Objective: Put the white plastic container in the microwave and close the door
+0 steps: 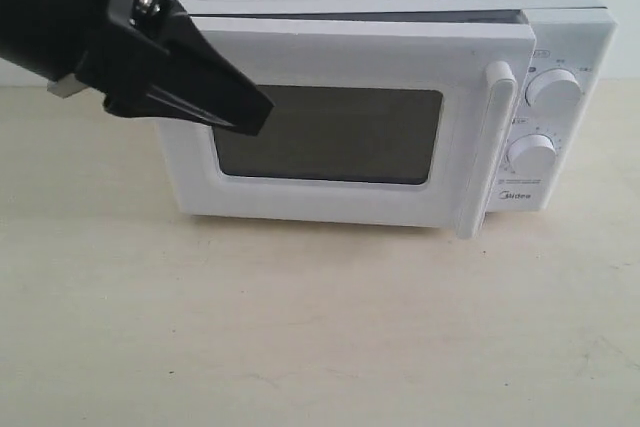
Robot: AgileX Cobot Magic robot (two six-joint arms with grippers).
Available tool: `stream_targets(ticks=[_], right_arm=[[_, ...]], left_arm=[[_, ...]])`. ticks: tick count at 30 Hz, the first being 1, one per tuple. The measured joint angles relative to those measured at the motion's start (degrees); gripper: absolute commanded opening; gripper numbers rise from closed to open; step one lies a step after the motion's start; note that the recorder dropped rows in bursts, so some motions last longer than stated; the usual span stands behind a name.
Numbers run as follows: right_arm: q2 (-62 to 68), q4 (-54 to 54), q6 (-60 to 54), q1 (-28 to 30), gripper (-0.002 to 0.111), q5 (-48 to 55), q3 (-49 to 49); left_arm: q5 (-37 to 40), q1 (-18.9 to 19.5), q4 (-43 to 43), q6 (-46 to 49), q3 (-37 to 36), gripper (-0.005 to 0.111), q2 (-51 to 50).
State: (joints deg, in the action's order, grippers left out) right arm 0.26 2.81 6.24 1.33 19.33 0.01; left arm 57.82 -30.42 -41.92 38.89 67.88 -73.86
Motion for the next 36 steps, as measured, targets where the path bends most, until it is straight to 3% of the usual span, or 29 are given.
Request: stream_targets(ticks=[6,9,14,18,25,29,36], right_arm=[[0.0,1.9,0.0,0.0,0.0,-0.77,0.0],[0.0,0.61,0.0,0.0,0.0,-6.14,0.0],[0.0,-9.09,0.12,0.0,0.0,-23.52,0.0],[-0.02,-15.81,6.97,0.0,0.0,-40.21,0.0],[-0.26,-19.74,14.13,0.0,0.0,-70.73,-0.81],[0.19,-20.68,14.87,0.0,0.0,-65.82,-9.02],[10.05,-18.43,14.56,0.0,0.0,-31.09,-32.95]], left_arm=[[0.88,0.0,0.0,-1.38,-0.96,0.004,2.21],[1.49,0.0,0.0,-1.73,-1.95,0.004,3.29],[1.61,0.0,0.0,-1.73,-3.71,0.004,4.96],[1.61,0.0,0.0,-1.73,-5.02,0.004,6.39],[1.61,0.0,0.0,-1.73,-6.32,0.004,7.51],[1.61,0.0,0.0,-1.73,-6.32,0.004,7.51],[1.61,0.0,0.0,-1.73,-6.32,0.004,7.51]])
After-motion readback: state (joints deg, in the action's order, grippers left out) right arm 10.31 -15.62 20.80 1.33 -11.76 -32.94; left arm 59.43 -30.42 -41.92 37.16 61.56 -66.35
